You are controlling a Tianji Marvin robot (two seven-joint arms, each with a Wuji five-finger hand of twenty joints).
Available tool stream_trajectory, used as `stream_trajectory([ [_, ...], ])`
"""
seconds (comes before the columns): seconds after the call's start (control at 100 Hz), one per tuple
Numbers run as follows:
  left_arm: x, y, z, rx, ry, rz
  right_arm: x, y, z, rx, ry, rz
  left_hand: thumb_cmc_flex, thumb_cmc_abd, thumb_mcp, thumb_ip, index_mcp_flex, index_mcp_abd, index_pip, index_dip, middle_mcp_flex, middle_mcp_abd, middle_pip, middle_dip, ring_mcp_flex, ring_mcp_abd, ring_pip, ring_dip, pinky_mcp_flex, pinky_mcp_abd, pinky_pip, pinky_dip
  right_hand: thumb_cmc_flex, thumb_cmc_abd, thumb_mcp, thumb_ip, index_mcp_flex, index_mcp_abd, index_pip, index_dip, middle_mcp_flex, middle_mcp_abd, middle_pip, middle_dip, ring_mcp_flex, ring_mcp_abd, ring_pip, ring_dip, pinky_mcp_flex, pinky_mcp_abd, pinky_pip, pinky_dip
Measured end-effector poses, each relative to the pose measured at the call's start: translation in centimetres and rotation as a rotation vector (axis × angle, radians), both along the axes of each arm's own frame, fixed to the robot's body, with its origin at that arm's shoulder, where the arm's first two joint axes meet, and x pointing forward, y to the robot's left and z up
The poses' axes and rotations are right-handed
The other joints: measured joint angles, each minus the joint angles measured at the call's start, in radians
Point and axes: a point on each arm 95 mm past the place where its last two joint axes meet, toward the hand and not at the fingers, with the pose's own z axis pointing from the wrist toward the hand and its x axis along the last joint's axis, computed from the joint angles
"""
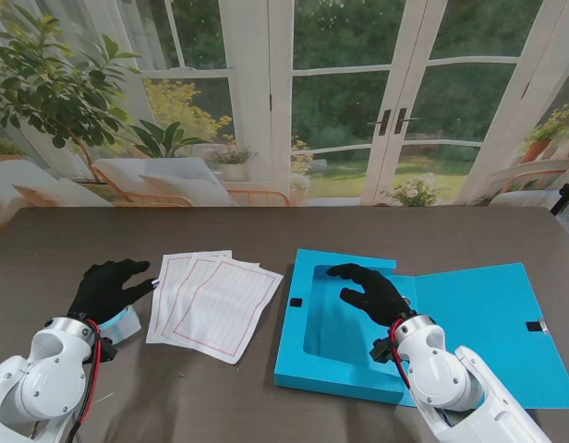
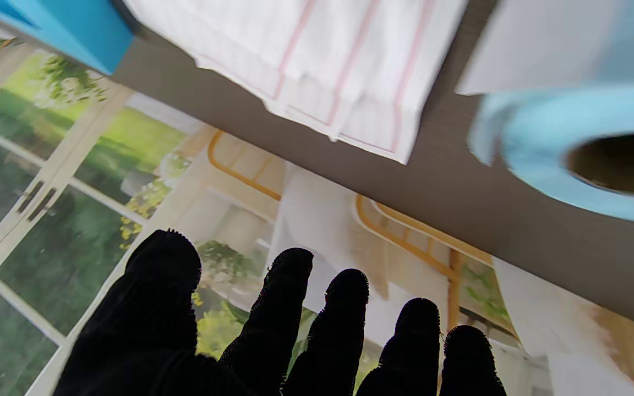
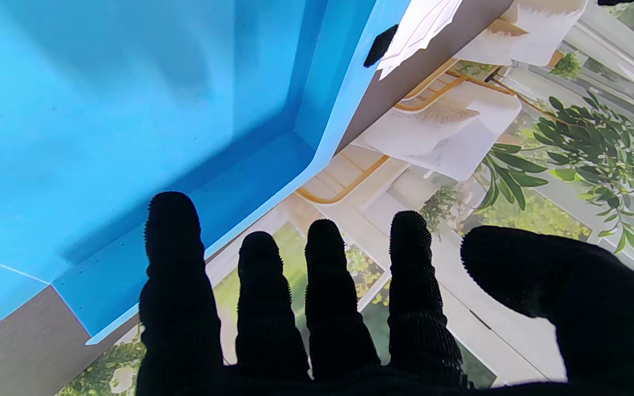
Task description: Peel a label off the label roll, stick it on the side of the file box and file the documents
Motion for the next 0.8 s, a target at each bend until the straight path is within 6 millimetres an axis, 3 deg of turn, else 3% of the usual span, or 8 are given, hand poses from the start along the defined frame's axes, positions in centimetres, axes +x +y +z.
stream_trajectory([
  [0.21,-1.6,2.8,0.0,0.115,0.020,0.042,0.0,0.0,-0.2,0.006,0.018,-0.002,-0.001,-0.005,0.026,0.000,0.009,-0.002,0.015,0.005,0.000,0.000,0.000,0.011,-0.009,-0.017,0.000,0.000,0.000,-0.025,0.000,-0.001,0.001,0.000,0.000,0.000,0.000,0.001,0.000,-0.001,0.001,0.001,0.000,0.000,0.000,0.000,0.000,0.000,0.000,0.000,-0.009,0.020],
  [0.31,-2.4,3.5,-0.2,0.125,0.039,0.054,-0.1,0.1,-0.2,0.007,0.023,-0.002,-0.041,-0.025,0.114,0.000,0.024,-0.002,0.035,0.031,0.000,0.000,0.000,0.012,-0.011,-0.018,0.002,0.000,0.000,-0.025,0.000,-0.010,0.001,0.000,0.000,0.000,0.000,0.003,0.000,-0.001,0.001,0.001,0.000,0.000,0.000,0.000,0.000,0.000,0.000,0.000,-0.010,0.020],
  [0.51,-4.2,4.4,-0.4,0.178,0.088,0.051,-0.1,0.1,-0.4,0.007,0.035,-0.005,-0.046,-0.027,0.118,0.000,0.090,-0.001,0.084,0.073,-0.001,-0.010,0.000,0.014,-0.034,-0.030,0.022,0.000,0.000,-0.026,0.000,-0.014,0.001,0.000,0.000,0.000,0.012,0.010,0.016,-0.002,0.013,0.003,-0.009,0.000,0.000,0.001,0.000,0.000,0.000,0.000,-0.010,0.021],
  [0.8,-5.0,4.6,-0.8,0.223,0.152,0.023,-0.1,0.3,-0.6,0.015,0.054,-0.004,-0.051,-0.051,0.117,0.000,0.097,-0.014,0.085,0.075,-0.081,-0.022,-0.020,-0.006,-0.103,-0.060,-0.014,-0.029,-0.039,-0.051,-0.014,-0.038,0.002,0.023,0.002,0.000,0.012,0.011,0.016,-0.002,0.013,0.011,-0.010,0.000,0.000,0.001,0.000,0.000,0.000,0.000,-0.011,0.022],
])
